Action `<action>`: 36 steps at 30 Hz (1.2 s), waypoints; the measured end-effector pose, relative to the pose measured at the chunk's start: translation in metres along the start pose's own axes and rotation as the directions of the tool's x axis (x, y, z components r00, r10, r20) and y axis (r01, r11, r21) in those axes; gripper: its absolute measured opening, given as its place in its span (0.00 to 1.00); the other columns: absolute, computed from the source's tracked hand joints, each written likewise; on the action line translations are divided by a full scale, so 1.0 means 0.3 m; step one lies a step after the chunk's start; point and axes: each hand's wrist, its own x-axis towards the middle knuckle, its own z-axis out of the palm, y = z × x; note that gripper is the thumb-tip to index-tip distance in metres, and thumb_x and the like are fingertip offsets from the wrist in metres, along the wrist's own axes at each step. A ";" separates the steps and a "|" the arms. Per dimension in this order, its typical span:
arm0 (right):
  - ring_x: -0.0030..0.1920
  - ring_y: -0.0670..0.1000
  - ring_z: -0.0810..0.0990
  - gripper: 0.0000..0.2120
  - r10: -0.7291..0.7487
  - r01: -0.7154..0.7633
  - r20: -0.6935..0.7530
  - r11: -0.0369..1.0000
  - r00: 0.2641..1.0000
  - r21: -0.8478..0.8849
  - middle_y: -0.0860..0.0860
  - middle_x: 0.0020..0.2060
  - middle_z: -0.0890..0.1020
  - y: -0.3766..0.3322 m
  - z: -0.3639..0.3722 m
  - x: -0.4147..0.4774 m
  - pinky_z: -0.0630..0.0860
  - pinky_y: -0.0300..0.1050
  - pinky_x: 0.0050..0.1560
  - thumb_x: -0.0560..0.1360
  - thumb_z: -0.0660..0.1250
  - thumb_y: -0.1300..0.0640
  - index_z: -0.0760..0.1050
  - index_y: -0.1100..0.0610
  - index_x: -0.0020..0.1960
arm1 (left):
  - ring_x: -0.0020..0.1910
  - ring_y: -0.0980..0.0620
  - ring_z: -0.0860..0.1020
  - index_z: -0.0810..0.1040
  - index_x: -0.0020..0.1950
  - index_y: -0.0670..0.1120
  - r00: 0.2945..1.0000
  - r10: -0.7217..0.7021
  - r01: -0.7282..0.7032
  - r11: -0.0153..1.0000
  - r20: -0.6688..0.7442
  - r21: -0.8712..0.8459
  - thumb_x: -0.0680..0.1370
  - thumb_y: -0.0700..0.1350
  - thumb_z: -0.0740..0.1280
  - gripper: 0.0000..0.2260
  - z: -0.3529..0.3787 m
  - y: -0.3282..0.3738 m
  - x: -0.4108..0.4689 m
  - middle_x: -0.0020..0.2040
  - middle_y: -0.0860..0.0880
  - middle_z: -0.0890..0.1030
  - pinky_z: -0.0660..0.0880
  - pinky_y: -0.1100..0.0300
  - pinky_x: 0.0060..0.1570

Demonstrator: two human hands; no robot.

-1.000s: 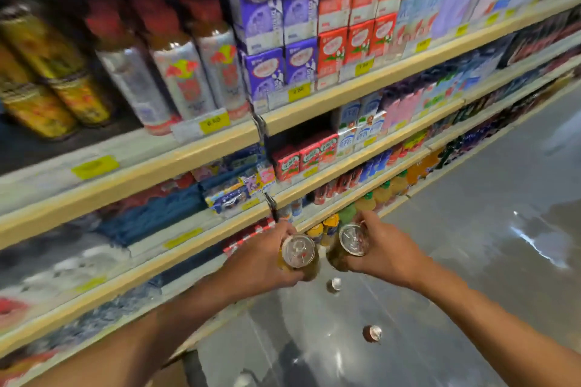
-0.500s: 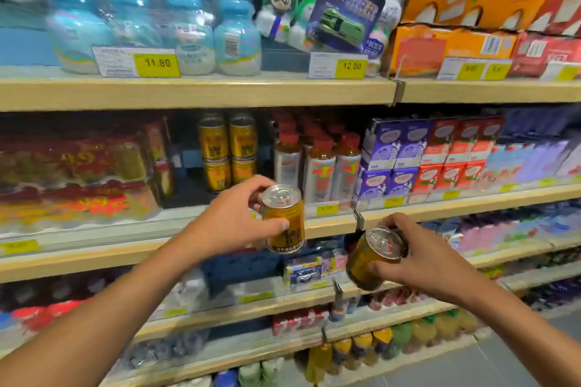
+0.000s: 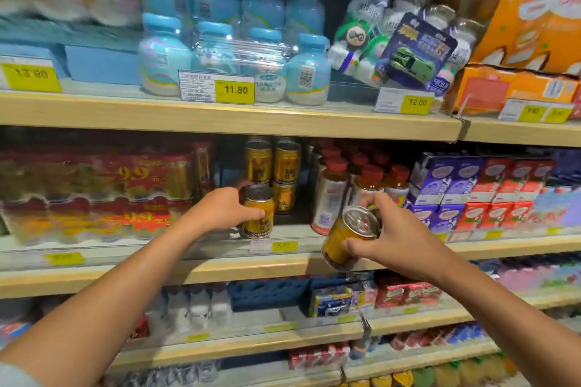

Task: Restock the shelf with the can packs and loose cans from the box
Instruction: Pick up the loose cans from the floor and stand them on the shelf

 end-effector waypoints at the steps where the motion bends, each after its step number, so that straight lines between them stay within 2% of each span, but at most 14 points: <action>1: 0.42 0.39 0.81 0.26 -0.005 0.005 -0.015 1.000 1.000 0.004 0.42 0.44 0.82 -0.021 0.008 0.026 0.80 0.47 0.43 0.61 0.76 0.39 0.67 0.43 0.52 | 0.51 0.52 0.79 0.69 0.71 0.53 1.000 -0.022 0.022 1.000 0.015 0.013 0.71 0.61 0.72 0.31 0.003 -0.011 0.010 0.60 0.49 0.80 0.78 0.55 0.53; 4: 0.42 0.42 0.82 0.27 -0.032 0.032 -0.031 0.999 0.999 0.011 0.43 0.45 0.82 -0.086 0.034 0.111 0.80 0.46 0.41 0.62 0.76 0.38 0.66 0.44 0.53 | 0.50 0.52 0.80 0.73 0.67 0.52 0.997 -0.058 0.056 0.998 0.051 0.027 0.69 0.65 0.70 0.31 0.007 -0.041 0.030 0.57 0.49 0.82 0.80 0.50 0.54; 6: 0.37 0.45 0.82 0.27 -0.025 0.026 -0.026 0.999 0.999 0.024 0.45 0.43 0.82 -0.125 0.060 0.172 0.77 0.44 0.34 0.63 0.75 0.39 0.66 0.46 0.53 | 0.51 0.53 0.79 0.71 0.69 0.52 0.996 -0.047 0.046 0.999 0.074 0.020 0.70 0.64 0.70 0.31 0.012 -0.054 0.039 0.59 0.50 0.80 0.79 0.52 0.54; 9: 0.38 0.48 0.80 0.26 0.015 -0.016 -0.026 0.999 1.000 -0.034 0.46 0.43 0.79 -0.163 0.108 0.254 0.71 0.42 0.31 0.65 0.75 0.38 0.68 0.51 0.52 | 0.52 0.52 0.78 0.69 0.71 0.53 0.995 -0.038 0.037 0.999 0.089 0.011 0.72 0.62 0.70 0.31 0.024 -0.060 0.041 0.60 0.49 0.79 0.78 0.54 0.53; 12: 0.31 0.47 0.77 0.19 0.023 -0.024 -0.009 0.997 1.000 -0.070 0.46 0.30 0.76 -0.184 0.165 0.312 0.67 0.43 0.28 0.68 0.75 0.41 0.72 0.54 0.38 | 0.52 0.54 0.76 0.66 0.74 0.55 0.997 -0.005 0.007 1.000 0.077 -0.030 0.72 0.61 0.70 0.32 0.033 -0.074 0.045 0.63 0.49 0.78 0.77 0.57 0.52; 13: 0.28 0.47 0.74 0.20 0.032 -0.032 0.003 0.997 0.999 -0.076 0.47 0.27 0.74 -0.186 0.188 0.327 0.65 0.43 0.28 0.69 0.75 0.42 0.71 0.54 0.33 | 0.52 0.54 0.75 0.63 0.75 0.56 0.997 0.014 -0.009 0.998 0.078 -0.059 0.73 0.60 0.70 0.32 0.035 -0.078 0.042 0.65 0.50 0.77 0.75 0.60 0.50; 15: 0.28 0.48 0.73 0.22 0.069 -0.066 0.021 0.993 0.997 -0.099 0.49 0.25 0.73 -0.176 0.235 0.353 0.64 0.45 0.28 0.69 0.74 0.42 0.70 0.55 0.31 | 0.54 0.56 0.74 0.62 0.75 0.58 0.997 0.042 -0.034 0.993 0.069 -0.110 0.73 0.58 0.72 0.33 0.040 -0.086 0.043 0.68 0.52 0.75 0.73 0.62 0.49; 18: 0.34 0.50 0.80 0.20 0.108 -0.102 0.050 0.987 0.993 -0.122 0.52 0.32 0.81 -0.146 0.301 0.380 0.73 0.47 0.33 0.68 0.74 0.40 0.76 0.58 0.36 | 0.54 0.56 0.75 0.61 0.74 0.59 0.996 0.053 -0.045 0.994 0.067 -0.104 0.72 0.59 0.73 0.34 0.046 -0.095 0.045 0.67 0.52 0.76 0.73 0.61 0.50; 20: 0.39 0.49 0.81 0.17 0.118 -0.111 0.060 0.988 0.991 -0.108 0.50 0.36 0.82 -0.131 0.330 0.386 0.77 0.47 0.38 0.69 0.73 0.41 0.78 0.55 0.41 | 0.52 0.56 0.75 0.62 0.73 0.58 0.997 0.027 -0.020 0.996 0.073 -0.091 0.72 0.58 0.73 0.33 0.049 -0.098 0.046 0.64 0.52 0.78 0.72 0.62 0.47; 24: 0.38 0.49 0.80 0.16 0.150 -0.148 0.020 0.985 0.988 -0.094 0.48 0.35 0.80 -0.118 0.359 0.393 0.73 0.44 0.33 0.71 0.72 0.41 0.76 0.53 0.39 | 0.41 0.57 0.75 0.72 0.61 0.50 0.996 -0.062 0.062 0.998 0.064 0.011 0.72 0.60 0.73 0.23 0.061 -0.096 0.045 0.48 0.52 0.79 0.68 0.63 0.34; 27: 0.39 0.49 0.81 0.19 0.155 -0.157 -0.036 0.986 0.987 -0.057 0.48 0.36 0.82 -0.113 0.383 0.390 0.78 0.46 0.37 0.70 0.74 0.41 0.75 0.56 0.41 | 0.37 0.59 0.73 0.72 0.54 0.49 0.996 -0.082 0.081 0.996 0.039 0.023 0.71 0.60 0.73 0.20 0.076 -0.103 0.053 0.40 0.55 0.75 0.66 0.64 0.30; 30: 0.44 0.50 0.79 0.22 0.169 -0.172 -0.093 0.985 0.981 -0.029 0.48 0.42 0.81 -0.097 0.411 0.355 0.75 0.46 0.40 0.68 0.76 0.43 0.68 0.53 0.49 | 0.38 0.57 0.75 0.71 0.46 0.50 0.996 -0.085 0.083 0.996 0.037 0.038 0.72 0.59 0.73 0.17 0.086 -0.106 0.051 0.39 0.53 0.77 0.66 0.62 0.31; 32: 0.45 0.52 0.80 0.22 0.169 -0.180 -0.112 0.979 0.979 -0.099 0.50 0.44 0.80 -0.079 0.431 0.337 0.74 0.47 0.40 0.68 0.76 0.44 0.69 0.53 0.51 | 0.40 0.55 0.76 0.71 0.45 0.50 0.995 -0.092 0.090 0.995 0.043 0.048 0.73 0.59 0.73 0.16 0.084 -0.103 0.047 0.41 0.52 0.78 0.68 0.61 0.33; 36: 0.47 0.54 0.81 0.17 0.162 -0.176 -0.133 0.979 0.978 -0.101 0.49 0.41 0.79 -0.066 0.435 0.347 0.73 0.46 0.40 0.69 0.76 0.46 0.71 0.52 0.47 | 0.44 0.54 0.77 0.69 0.56 0.49 0.996 -0.087 0.085 0.995 0.035 0.047 0.73 0.58 0.72 0.20 0.080 -0.094 0.049 0.46 0.51 0.78 0.71 0.60 0.37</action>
